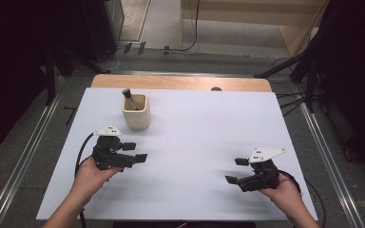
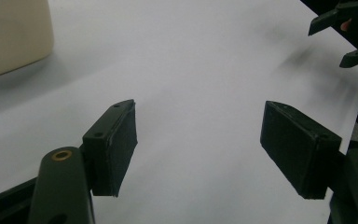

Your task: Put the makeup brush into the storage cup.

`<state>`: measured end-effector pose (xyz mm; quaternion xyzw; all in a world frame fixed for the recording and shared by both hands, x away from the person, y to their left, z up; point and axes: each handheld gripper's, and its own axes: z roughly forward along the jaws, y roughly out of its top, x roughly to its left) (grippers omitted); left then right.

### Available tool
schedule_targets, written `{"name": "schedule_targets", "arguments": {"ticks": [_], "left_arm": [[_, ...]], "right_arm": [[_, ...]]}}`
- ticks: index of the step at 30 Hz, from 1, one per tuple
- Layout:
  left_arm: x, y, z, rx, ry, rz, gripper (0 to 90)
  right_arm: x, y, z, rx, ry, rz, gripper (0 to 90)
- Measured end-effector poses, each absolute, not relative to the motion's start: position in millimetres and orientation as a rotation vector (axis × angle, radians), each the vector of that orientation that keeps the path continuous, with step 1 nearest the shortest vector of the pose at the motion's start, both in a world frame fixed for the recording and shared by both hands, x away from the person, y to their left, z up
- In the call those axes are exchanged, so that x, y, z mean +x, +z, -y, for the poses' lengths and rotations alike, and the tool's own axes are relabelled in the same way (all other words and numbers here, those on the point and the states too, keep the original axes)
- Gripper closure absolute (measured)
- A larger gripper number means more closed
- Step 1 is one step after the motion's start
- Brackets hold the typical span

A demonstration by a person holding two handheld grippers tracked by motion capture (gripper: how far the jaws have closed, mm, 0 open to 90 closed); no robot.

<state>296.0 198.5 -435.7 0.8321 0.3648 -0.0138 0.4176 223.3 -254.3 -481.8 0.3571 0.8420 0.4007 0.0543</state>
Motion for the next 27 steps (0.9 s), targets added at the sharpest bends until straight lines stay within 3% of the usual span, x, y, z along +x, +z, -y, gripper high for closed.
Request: {"name": "schedule_targets", "arguments": {"ticks": [27], "left_arm": [[274.7,-454.0,-211.8,2.221,0.06,-0.781,26.9]], "right_arm": [[223.9,-482.9,253.5,1.085,1.217,-2.568,23.9]]}}
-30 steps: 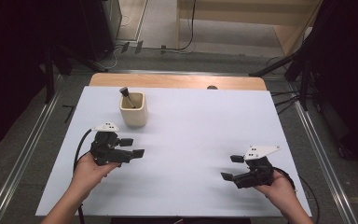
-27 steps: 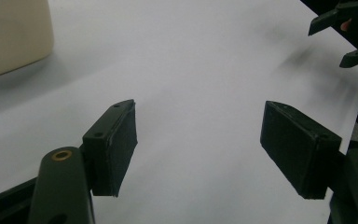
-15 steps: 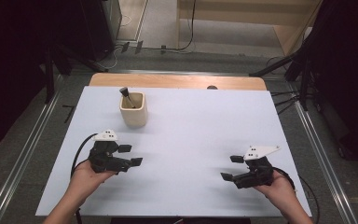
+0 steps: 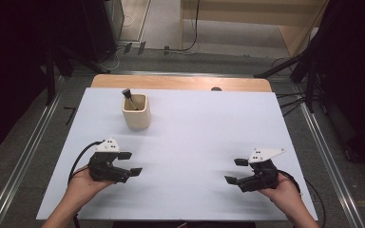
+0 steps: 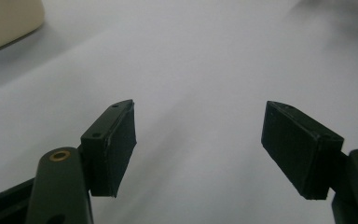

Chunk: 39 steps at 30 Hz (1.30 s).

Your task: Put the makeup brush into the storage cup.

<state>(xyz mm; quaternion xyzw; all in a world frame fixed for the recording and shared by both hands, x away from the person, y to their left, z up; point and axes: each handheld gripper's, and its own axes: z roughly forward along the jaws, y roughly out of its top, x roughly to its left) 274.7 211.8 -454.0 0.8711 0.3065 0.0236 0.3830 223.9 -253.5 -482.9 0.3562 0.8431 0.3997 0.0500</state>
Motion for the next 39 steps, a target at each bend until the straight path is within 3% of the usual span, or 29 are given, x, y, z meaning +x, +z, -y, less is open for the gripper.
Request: {"name": "schedule_targets", "arguments": {"ticks": [39], "left_arm": [[277.1,-457.5,-223.4,2.119,0.099,-0.732,22.1]], "right_arm": [[225.8,-478.6,254.0,1.101,1.367,-2.512,23.9]]}}
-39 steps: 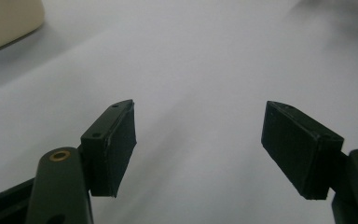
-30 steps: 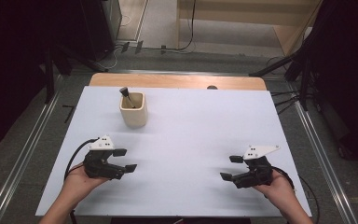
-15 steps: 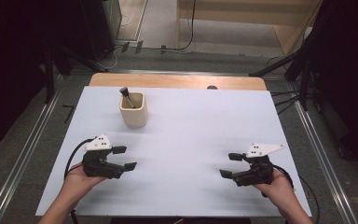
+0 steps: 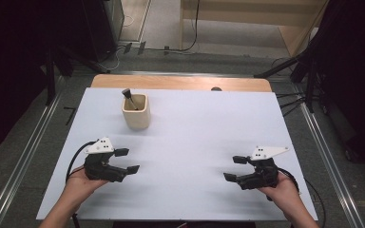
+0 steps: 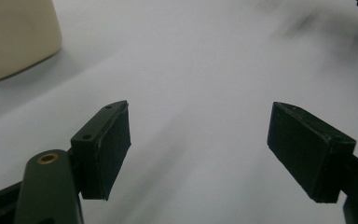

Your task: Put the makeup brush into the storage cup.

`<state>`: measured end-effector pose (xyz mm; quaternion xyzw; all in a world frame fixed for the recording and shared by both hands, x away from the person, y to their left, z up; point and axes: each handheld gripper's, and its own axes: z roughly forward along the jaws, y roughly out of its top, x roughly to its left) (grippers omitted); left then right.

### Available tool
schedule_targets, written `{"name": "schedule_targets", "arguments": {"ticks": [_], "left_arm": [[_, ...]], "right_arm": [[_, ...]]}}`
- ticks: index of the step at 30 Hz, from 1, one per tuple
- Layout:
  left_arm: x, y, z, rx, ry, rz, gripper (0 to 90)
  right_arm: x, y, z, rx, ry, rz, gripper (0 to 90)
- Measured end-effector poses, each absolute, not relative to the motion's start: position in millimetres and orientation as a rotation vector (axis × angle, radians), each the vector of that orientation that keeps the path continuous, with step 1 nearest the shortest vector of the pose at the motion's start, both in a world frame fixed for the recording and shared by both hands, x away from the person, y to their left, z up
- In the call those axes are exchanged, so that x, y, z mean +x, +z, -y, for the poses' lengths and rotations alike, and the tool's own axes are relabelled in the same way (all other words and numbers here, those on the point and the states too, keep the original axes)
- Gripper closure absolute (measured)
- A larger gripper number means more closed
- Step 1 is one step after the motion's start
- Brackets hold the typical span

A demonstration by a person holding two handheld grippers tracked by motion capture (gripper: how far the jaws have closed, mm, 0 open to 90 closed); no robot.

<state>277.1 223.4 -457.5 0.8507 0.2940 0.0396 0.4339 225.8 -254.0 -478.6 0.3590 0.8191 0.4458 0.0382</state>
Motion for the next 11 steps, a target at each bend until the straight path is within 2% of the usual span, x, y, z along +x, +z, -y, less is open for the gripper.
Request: {"name": "schedule_targets", "arguments": {"ticks": [11], "left_arm": [[279.9,-462.1,-223.5,2.14,0.086,-0.761,21.7]], "right_arm": [[226.2,-479.0,253.9,1.105,1.363,-2.516,23.9]]}}
